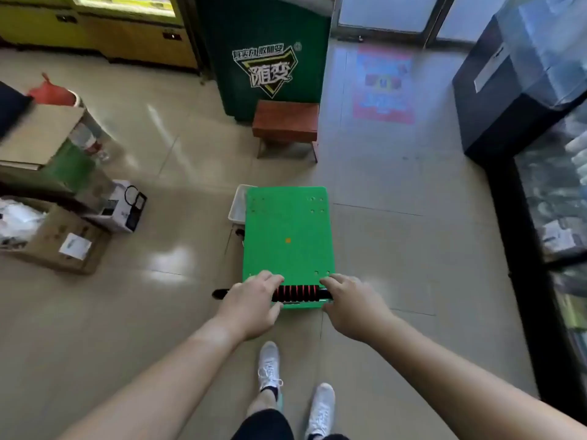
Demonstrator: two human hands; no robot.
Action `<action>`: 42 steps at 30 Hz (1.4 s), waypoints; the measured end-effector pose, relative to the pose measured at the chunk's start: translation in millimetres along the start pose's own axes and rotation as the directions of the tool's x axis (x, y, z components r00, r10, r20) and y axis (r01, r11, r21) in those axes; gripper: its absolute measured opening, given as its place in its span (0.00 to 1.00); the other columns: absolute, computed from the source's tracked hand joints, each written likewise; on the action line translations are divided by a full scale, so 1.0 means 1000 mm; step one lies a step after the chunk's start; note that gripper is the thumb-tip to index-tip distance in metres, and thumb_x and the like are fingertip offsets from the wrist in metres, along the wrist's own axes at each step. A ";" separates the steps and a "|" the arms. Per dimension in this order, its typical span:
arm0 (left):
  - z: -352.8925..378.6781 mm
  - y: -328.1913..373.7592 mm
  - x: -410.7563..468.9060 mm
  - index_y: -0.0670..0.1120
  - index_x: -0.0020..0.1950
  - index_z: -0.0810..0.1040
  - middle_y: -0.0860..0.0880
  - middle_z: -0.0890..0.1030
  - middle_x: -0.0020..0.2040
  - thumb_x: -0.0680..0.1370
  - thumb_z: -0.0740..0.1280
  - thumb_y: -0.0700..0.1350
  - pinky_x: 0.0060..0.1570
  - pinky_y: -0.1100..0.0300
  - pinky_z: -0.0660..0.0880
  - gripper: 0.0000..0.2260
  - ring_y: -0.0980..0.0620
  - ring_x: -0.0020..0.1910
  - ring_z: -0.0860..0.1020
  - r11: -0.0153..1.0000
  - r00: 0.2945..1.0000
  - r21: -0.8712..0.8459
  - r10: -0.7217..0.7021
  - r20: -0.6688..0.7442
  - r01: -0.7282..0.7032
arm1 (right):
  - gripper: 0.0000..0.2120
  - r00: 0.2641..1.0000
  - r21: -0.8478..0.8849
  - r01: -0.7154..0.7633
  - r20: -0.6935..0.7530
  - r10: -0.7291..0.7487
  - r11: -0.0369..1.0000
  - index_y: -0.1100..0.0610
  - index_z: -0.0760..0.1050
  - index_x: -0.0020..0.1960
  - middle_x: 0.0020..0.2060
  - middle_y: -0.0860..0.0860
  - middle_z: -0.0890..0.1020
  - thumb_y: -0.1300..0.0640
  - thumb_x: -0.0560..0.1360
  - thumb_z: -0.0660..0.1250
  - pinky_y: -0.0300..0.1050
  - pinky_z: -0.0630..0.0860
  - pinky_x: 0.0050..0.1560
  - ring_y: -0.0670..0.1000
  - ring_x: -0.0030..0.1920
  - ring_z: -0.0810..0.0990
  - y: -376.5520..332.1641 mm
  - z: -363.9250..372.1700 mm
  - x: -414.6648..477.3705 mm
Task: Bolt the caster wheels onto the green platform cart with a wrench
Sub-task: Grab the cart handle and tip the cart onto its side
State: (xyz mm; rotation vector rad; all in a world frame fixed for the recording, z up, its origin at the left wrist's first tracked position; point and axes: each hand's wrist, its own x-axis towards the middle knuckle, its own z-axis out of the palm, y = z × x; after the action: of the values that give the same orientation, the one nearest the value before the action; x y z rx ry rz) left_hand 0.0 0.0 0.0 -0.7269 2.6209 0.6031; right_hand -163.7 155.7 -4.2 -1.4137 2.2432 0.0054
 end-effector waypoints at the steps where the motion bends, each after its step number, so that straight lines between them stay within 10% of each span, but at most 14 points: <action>1: 0.002 -0.008 0.007 0.51 0.81 0.63 0.51 0.69 0.77 0.84 0.62 0.53 0.71 0.51 0.70 0.26 0.50 0.74 0.70 1.000 1.000 -0.007 0.000 0.028 0.000 | 0.18 1.000 -0.006 -0.008 0.025 0.008 1.000 0.52 0.70 0.68 0.62 0.50 0.77 0.52 0.79 0.63 0.53 0.75 0.59 0.56 0.60 0.76 -0.004 0.004 0.008; 15: 0.064 -0.118 0.058 0.52 0.84 0.54 0.49 0.70 0.75 0.84 0.64 0.48 0.73 0.51 0.65 0.32 0.46 0.74 0.69 0.993 0.962 0.072 0.068 0.263 -0.090 | 0.15 0.984 -0.135 -0.068 0.154 0.089 0.989 0.52 0.68 0.63 0.57 0.51 0.77 0.54 0.78 0.66 0.52 0.70 0.53 0.57 0.57 0.75 -0.037 0.086 0.095; 25: 0.064 -0.126 0.074 0.56 0.72 0.68 0.50 0.79 0.57 0.82 0.64 0.39 0.55 0.53 0.72 0.21 0.46 0.58 0.76 0.997 0.955 -0.003 0.070 0.288 -0.072 | 0.11 0.992 0.016 -0.020 0.121 0.018 1.000 0.54 0.72 0.60 0.53 0.51 0.80 0.55 0.78 0.67 0.50 0.72 0.53 0.58 0.52 0.78 -0.019 0.092 0.102; 36: 0.070 -0.023 0.090 0.57 0.73 0.68 0.51 0.77 0.55 0.84 0.63 0.44 0.57 0.51 0.67 0.18 0.46 0.55 0.74 0.992 0.968 -0.008 0.123 0.218 -0.124 | 0.29 0.999 0.093 0.035 -0.038 -0.032 0.995 0.58 0.82 0.57 0.46 0.51 0.85 0.62 0.57 0.85 0.48 0.80 0.42 0.57 0.40 0.83 0.079 0.082 0.051; 42: 0.078 0.097 0.106 0.54 0.70 0.69 0.49 0.77 0.60 0.84 0.61 0.45 0.61 0.49 0.67 0.15 0.44 0.61 0.74 0.987 0.966 0.048 0.139 0.216 -0.153 | 0.24 0.997 0.225 -0.079 -0.008 0.082 0.971 0.54 0.79 0.65 0.59 0.49 0.83 0.60 0.70 0.78 0.45 0.75 0.56 0.56 0.57 0.81 0.178 0.071 -0.006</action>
State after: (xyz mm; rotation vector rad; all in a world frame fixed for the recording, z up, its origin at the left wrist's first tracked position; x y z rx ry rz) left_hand -121.9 71.0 -83.3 -0.4262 2.4960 0.5993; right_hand -284.9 262.1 -108.3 -1.2065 2.2333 -0.2279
